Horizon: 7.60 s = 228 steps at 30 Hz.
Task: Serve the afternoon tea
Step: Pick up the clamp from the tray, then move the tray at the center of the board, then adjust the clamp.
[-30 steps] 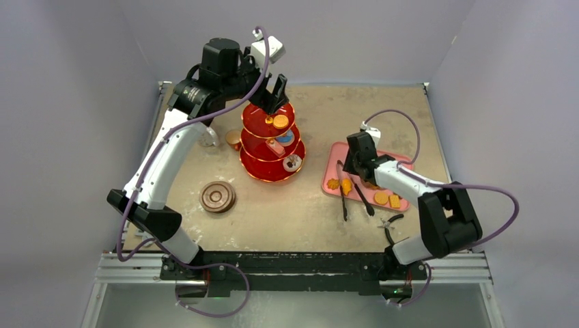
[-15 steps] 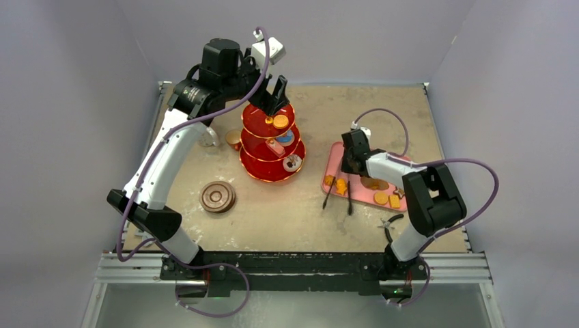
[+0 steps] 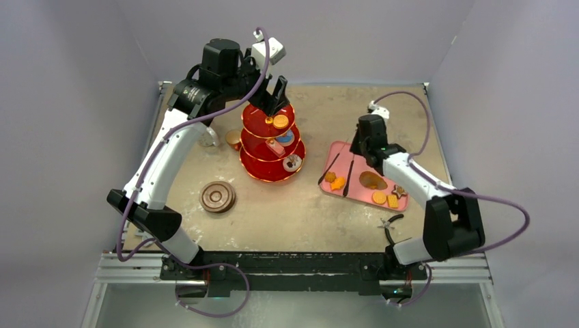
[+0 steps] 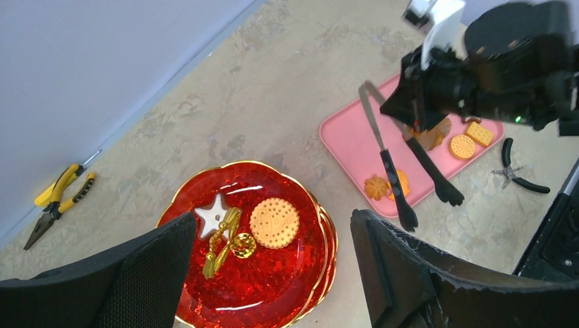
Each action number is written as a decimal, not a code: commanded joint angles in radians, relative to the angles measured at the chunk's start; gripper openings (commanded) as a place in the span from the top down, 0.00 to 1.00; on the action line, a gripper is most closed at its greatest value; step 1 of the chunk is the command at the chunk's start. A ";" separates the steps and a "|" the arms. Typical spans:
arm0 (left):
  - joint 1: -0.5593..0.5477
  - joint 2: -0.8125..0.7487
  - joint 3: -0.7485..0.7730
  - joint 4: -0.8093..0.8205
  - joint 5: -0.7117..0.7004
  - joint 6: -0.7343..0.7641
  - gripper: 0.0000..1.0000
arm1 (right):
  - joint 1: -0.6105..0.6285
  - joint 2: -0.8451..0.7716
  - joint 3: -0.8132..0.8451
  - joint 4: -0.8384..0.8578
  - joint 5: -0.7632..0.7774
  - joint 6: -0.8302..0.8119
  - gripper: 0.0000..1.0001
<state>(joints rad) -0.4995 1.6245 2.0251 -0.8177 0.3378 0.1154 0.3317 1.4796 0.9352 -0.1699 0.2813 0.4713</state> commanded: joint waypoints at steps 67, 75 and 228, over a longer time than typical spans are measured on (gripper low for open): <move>-0.187 0.145 0.205 -0.066 0.197 0.089 0.06 | -0.237 -0.160 0.081 0.302 0.042 0.330 1.00; -0.260 0.329 0.328 -0.074 0.135 0.101 0.04 | -0.217 -0.450 -0.094 0.599 -0.123 0.060 1.00; -0.112 0.014 -0.119 0.396 0.964 -0.261 1.00 | -0.067 -0.574 0.068 0.413 -1.045 -0.126 0.19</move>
<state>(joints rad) -0.6395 1.6920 1.8999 -0.5365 1.2747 -0.0860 0.2626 0.9237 0.9340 0.4213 -0.6052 0.4026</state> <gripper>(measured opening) 0.060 0.660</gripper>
